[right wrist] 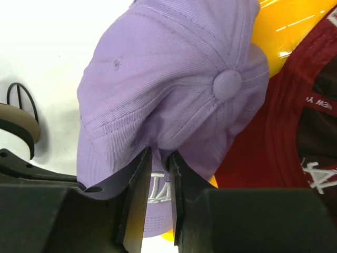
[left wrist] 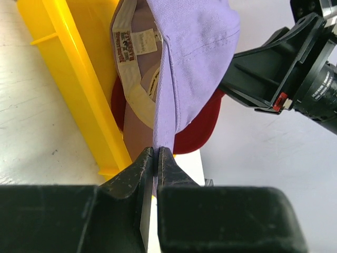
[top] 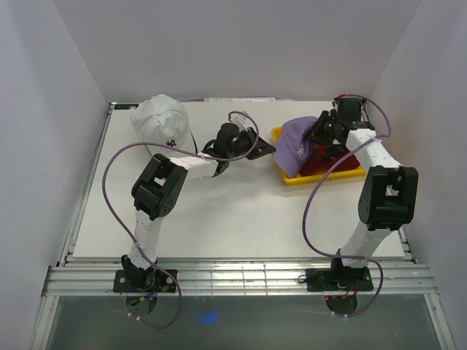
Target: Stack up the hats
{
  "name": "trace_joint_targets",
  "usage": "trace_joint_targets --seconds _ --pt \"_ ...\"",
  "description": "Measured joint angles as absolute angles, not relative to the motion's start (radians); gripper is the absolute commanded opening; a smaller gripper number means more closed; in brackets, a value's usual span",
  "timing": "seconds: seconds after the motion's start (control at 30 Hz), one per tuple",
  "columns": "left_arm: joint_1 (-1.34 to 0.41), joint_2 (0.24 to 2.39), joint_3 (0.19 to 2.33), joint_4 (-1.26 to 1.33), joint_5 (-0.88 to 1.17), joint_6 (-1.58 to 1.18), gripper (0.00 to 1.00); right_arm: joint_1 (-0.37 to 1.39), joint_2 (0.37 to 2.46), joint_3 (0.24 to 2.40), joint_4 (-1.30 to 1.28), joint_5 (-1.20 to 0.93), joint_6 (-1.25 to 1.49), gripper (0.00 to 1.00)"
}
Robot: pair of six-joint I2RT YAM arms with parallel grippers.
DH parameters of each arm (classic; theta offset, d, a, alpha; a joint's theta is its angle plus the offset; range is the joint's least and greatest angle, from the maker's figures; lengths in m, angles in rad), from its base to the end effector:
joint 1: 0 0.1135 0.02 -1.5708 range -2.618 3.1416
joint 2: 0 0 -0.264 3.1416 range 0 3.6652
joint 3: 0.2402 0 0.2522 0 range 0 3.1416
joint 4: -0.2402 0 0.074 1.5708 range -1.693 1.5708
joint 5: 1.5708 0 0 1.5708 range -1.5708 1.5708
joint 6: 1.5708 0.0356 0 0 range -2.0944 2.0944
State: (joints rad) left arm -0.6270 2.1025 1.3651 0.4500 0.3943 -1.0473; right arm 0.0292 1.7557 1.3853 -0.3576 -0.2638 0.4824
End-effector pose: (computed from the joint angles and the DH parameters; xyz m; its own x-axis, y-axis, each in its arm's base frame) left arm 0.3791 -0.2915 0.1905 -0.8423 -0.3772 -0.3851 0.2211 0.4097 -0.8850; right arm 0.3991 0.0209 0.2682 -0.6925 0.4278 -0.5808 0.1112 0.8588 0.5000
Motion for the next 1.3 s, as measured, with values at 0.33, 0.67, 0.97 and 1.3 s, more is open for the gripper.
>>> trace_joint_targets --seconds 0.33,0.67,0.97,1.3 --pt "-0.624 2.138 1.404 0.445 0.482 -1.019 0.29 0.025 1.767 1.406 -0.348 -0.287 0.47 0.2" --pt "-0.616 2.14 1.43 0.424 0.536 -0.985 0.35 0.027 1.77 1.425 -0.34 -0.311 0.463 0.18" --pt "-0.604 2.209 1.536 0.433 0.619 -0.994 0.35 0.028 1.773 1.432 -0.341 -0.332 0.458 0.17" --pt "-0.604 2.27 1.574 0.423 0.693 -1.019 0.06 0.03 1.776 1.461 -0.35 -0.342 0.435 0.17"
